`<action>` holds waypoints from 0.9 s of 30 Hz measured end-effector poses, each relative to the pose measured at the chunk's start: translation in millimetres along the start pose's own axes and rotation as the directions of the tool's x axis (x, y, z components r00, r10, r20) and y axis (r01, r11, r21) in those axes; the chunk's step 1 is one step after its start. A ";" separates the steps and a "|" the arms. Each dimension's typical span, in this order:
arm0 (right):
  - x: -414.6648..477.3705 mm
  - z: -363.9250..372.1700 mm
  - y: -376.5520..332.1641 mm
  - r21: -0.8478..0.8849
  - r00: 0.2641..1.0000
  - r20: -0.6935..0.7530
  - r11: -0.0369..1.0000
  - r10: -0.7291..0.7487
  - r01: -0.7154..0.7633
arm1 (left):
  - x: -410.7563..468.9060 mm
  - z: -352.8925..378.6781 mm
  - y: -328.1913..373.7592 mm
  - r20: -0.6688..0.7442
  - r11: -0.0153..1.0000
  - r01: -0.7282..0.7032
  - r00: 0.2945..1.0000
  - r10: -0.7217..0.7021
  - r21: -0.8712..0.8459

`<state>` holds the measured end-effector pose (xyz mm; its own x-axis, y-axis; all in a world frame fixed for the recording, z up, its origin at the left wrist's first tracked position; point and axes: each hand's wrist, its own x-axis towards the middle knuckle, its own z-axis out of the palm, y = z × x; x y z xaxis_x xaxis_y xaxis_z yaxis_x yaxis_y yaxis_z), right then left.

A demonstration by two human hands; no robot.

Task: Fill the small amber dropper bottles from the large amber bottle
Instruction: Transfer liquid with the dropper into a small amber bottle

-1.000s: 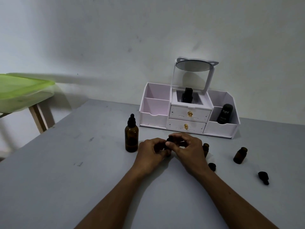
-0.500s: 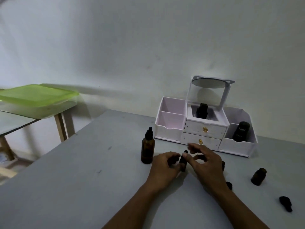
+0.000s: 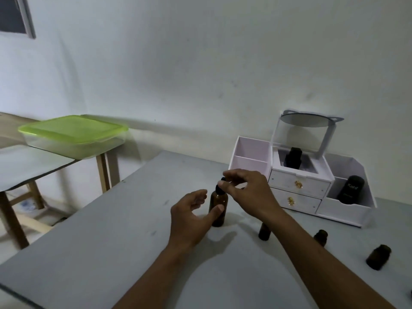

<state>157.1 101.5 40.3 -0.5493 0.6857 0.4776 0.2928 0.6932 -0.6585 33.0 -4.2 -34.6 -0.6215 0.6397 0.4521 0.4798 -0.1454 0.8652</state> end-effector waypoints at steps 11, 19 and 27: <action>8.7 7.5 4.5 0.026 1.000 -0.008 1.000 -0.003 0.003 | 17.0 15.0 -15.5 0.136 0.998 0.043 0.990 -0.047 0.037; 11.6 8.3 1.6 0.080 1.000 -0.012 0.997 0.003 -0.002 | 17.2 14.9 -17.8 0.137 0.999 0.032 0.990 -0.035 0.024; 15.1 8.8 -0.6 0.026 0.999 -0.031 0.999 -0.019 0.020 | 17.0 16.2 -16.9 0.137 0.998 0.039 0.990 -0.045 0.044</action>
<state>141.8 109.5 42.8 -0.5301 0.6787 0.5083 0.2609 0.7009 -0.6638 24.4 21.3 -45.0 -0.5519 0.7427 0.3793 0.4819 -0.0872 0.8719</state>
